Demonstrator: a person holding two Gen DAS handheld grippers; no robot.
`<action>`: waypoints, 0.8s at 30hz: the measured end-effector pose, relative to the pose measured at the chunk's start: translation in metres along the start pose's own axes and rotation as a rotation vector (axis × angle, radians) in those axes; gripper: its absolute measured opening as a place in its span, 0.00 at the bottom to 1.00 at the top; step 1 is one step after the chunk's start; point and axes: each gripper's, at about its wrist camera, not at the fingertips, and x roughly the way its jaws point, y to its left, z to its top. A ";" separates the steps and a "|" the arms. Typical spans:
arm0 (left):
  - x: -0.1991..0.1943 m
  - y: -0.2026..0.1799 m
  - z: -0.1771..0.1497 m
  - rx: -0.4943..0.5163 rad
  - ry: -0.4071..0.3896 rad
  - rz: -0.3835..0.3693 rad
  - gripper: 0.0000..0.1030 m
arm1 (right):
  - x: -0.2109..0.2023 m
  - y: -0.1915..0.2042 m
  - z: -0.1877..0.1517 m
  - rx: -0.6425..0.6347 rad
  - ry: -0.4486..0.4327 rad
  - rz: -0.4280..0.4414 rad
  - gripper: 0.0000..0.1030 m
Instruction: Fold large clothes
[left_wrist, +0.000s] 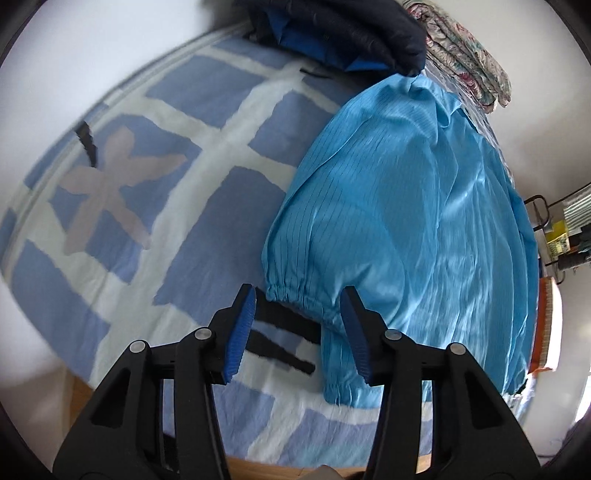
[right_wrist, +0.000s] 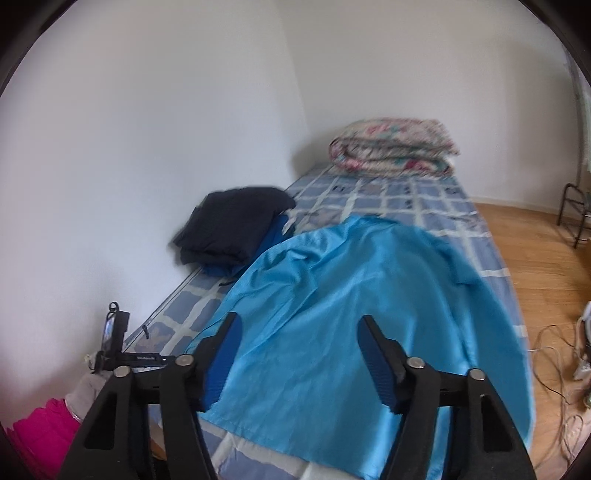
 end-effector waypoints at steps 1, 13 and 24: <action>0.005 0.002 0.002 -0.013 0.008 -0.013 0.47 | 0.015 0.002 0.003 -0.001 0.017 0.013 0.59; 0.038 0.014 0.026 -0.092 0.058 -0.076 0.05 | 0.148 0.017 0.003 -0.004 0.174 0.103 0.58; -0.033 -0.039 0.021 0.108 -0.154 -0.141 0.00 | 0.238 0.009 0.017 0.059 0.300 0.183 0.41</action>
